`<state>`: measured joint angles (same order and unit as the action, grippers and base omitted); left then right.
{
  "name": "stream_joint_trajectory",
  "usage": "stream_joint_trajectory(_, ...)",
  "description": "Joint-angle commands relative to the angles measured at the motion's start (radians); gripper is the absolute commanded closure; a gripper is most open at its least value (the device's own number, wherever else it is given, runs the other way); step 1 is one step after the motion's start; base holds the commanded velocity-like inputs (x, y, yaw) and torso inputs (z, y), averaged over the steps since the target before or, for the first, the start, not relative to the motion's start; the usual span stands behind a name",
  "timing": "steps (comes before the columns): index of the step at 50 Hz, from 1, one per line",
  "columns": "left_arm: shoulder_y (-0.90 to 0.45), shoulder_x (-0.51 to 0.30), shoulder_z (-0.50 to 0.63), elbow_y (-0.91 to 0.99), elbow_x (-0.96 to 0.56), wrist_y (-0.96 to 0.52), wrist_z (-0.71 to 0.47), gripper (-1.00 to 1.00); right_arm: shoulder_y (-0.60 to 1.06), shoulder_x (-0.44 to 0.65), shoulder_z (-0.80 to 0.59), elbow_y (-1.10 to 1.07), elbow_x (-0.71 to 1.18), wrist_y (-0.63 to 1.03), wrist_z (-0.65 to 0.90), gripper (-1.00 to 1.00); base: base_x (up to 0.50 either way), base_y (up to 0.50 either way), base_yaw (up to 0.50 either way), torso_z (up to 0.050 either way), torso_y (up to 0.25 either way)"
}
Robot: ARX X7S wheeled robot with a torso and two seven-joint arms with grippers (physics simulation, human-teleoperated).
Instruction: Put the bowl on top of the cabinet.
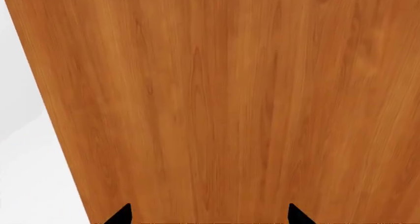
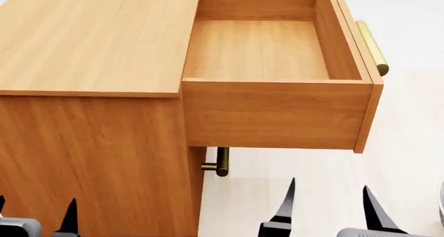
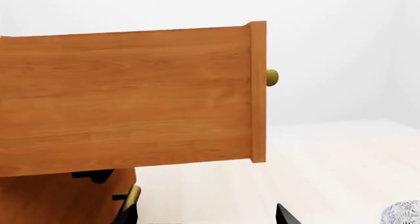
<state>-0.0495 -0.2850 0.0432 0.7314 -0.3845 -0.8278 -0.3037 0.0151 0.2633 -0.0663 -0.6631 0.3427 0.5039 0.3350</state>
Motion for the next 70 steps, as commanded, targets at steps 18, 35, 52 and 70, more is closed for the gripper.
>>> stream_joint_trajectory(18,0.032,-0.014,-0.013,-0.023,-0.006,0.041,-0.001,-1.00,-0.125,0.184,0.195,-0.030,0.046,-0.048,-0.085,-1.00,0.00,0.00,0.00,0.000,0.000)
stream_joint_trajectory(35,0.045,-0.026,-0.002,0.002,-0.012,0.030,-0.008,-1.00,-0.214,0.365,0.445,0.043,0.193,-0.065,-0.262,-1.00,0.00,0.00,0.00,0.000,0.000)
stream_joint_trajectory(52,0.058,-0.038,-0.005,0.000,-0.013,0.049,-0.009,-1.00,-0.281,0.482,0.583,0.142,0.246,-0.019,-0.362,-1.00,0.00,0.00,0.00,0.000,0.000)
stream_joint_trajectory(70,0.071,-0.047,-0.014,-0.016,-0.018,0.063,-0.010,-1.00,0.001,0.573,0.427,0.395,0.323,0.194,-0.314,-1.00,0.00,0.00,0.00,0.000,0.000)
